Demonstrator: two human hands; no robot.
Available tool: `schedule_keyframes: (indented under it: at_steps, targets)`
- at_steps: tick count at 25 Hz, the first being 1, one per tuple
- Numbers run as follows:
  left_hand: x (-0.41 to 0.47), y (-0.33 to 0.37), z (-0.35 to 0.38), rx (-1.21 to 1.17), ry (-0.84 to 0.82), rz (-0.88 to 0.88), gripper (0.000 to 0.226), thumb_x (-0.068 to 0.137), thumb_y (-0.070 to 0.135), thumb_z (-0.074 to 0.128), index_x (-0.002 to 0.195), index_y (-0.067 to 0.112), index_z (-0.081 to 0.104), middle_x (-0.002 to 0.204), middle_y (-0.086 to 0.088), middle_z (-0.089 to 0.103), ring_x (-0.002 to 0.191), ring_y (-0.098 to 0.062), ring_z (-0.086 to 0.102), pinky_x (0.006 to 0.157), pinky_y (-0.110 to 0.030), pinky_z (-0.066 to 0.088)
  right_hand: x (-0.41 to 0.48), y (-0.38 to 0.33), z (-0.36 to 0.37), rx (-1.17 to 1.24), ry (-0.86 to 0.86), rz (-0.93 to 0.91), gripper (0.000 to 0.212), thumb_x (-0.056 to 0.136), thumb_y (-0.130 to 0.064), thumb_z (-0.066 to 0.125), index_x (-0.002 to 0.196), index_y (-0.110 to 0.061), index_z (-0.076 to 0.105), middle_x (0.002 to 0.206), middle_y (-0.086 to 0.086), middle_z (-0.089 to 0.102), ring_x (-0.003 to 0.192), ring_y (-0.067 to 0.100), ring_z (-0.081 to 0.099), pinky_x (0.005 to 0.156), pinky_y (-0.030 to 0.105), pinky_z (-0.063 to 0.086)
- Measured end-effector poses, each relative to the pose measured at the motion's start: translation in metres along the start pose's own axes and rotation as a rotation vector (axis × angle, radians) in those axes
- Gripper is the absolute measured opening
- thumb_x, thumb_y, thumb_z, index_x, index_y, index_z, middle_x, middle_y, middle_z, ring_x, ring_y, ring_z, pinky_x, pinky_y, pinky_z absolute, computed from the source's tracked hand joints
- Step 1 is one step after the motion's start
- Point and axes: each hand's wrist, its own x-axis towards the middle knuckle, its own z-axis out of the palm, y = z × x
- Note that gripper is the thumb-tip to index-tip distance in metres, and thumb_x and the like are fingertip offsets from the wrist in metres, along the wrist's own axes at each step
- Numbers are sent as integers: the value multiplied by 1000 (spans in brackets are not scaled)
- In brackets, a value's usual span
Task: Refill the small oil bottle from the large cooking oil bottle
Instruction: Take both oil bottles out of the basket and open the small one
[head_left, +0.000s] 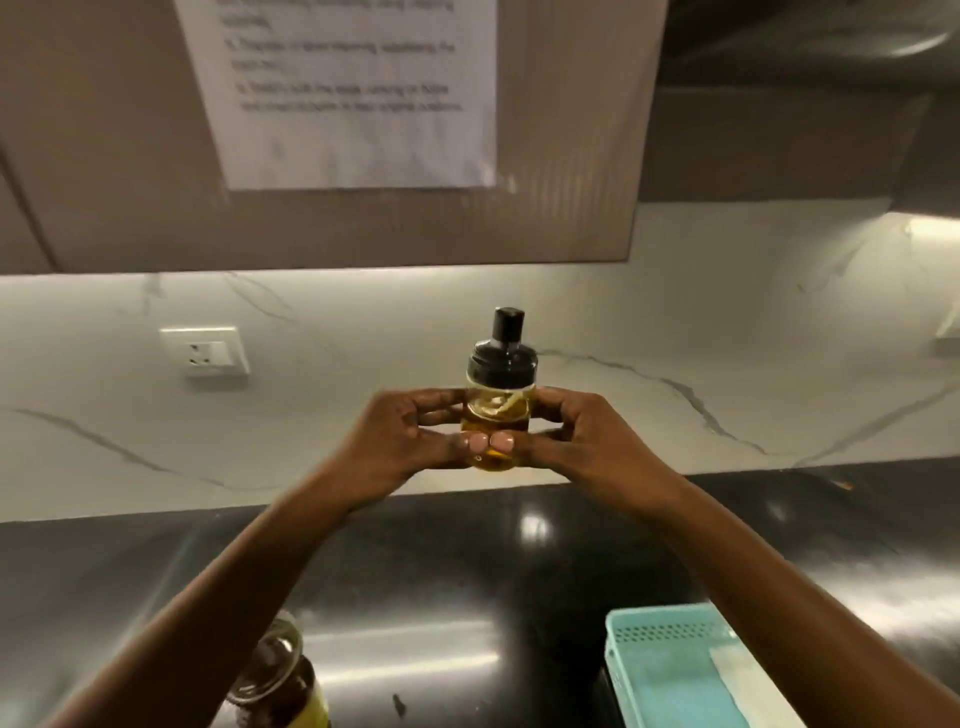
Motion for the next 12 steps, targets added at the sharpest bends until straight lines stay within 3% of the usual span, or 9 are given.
schedule_keyframes:
  at_steps: [2,6,12]
  targets:
    - [-4,28,-31,67,47,48,47,85,13,86,131,17,77,124,-2,83,117,-24,80,94,-43,67,24,-28,10,-3,2,-72,53,86,-49,80,135,-31,72,126,-16,76,116,6,72,104,34,58]
    - [-10,69,-71,82,116,95,39,83,23,82,121,26,78,115,4,85,109,-20,82,86,-32,68,56,-69,16,17,3,-177,48,88,-44,78,133,-28,73,123,-14,78,116,5,73,94,21,58]
    - [-11,92,-92,79,170,126,40,81,25,81,121,29,76,111,7,86,105,-18,83,79,-26,67,74,-100,16,36,-26,-260,53,87,-43,75,135,-21,73,124,-6,79,119,14,73,100,32,61]
